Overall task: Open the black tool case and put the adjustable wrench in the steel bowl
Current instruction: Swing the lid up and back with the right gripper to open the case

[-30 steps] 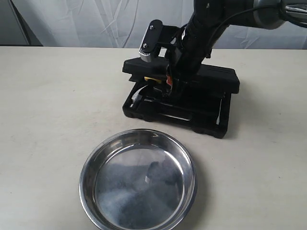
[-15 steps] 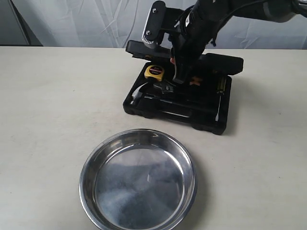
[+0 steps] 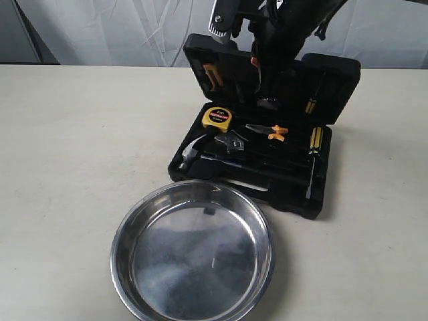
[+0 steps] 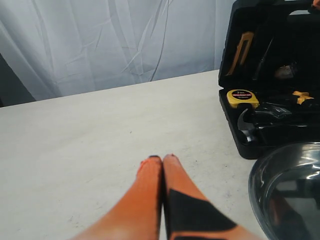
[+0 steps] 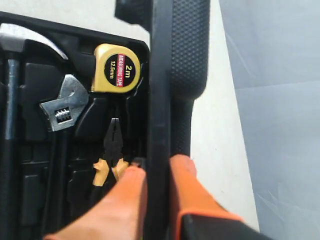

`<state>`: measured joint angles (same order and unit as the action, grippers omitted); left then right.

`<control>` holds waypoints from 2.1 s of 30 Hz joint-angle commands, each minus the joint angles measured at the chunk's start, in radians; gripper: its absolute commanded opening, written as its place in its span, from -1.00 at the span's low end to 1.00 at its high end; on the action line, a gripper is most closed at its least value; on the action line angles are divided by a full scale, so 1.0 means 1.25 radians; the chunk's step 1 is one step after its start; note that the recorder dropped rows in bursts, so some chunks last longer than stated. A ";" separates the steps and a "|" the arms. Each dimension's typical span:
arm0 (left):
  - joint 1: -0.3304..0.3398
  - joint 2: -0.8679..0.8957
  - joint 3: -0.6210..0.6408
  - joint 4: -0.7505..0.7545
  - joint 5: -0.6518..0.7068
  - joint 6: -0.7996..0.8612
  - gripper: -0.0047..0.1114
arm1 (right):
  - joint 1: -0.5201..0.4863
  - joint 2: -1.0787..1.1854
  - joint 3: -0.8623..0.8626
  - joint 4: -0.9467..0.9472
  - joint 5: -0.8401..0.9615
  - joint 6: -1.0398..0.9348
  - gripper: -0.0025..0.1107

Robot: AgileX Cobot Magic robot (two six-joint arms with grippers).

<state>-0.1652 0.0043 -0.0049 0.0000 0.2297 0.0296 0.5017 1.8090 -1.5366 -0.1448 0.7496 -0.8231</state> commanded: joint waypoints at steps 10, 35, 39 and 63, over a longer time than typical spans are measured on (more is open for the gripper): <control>-0.005 -0.003 0.004 0.000 -0.003 0.000 -0.91 | -0.008 0.016 -0.006 -0.254 -0.198 0.061 -0.97; -0.005 -0.003 0.004 0.000 -0.003 0.000 -0.91 | -0.076 0.039 -0.006 -0.275 -0.292 0.102 -0.97; -0.005 -0.003 0.004 0.000 -0.003 0.000 -0.91 | -0.076 0.039 -0.006 -0.275 -0.298 0.102 -0.97; -0.005 -0.003 0.004 0.000 -0.003 0.000 -0.91 | -0.113 0.098 -0.006 -0.346 -0.314 0.159 -0.28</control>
<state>-0.1652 0.0043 -0.0049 0.0000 0.2297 0.0296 0.3933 1.8899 -1.5379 -0.5625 0.3729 -0.6352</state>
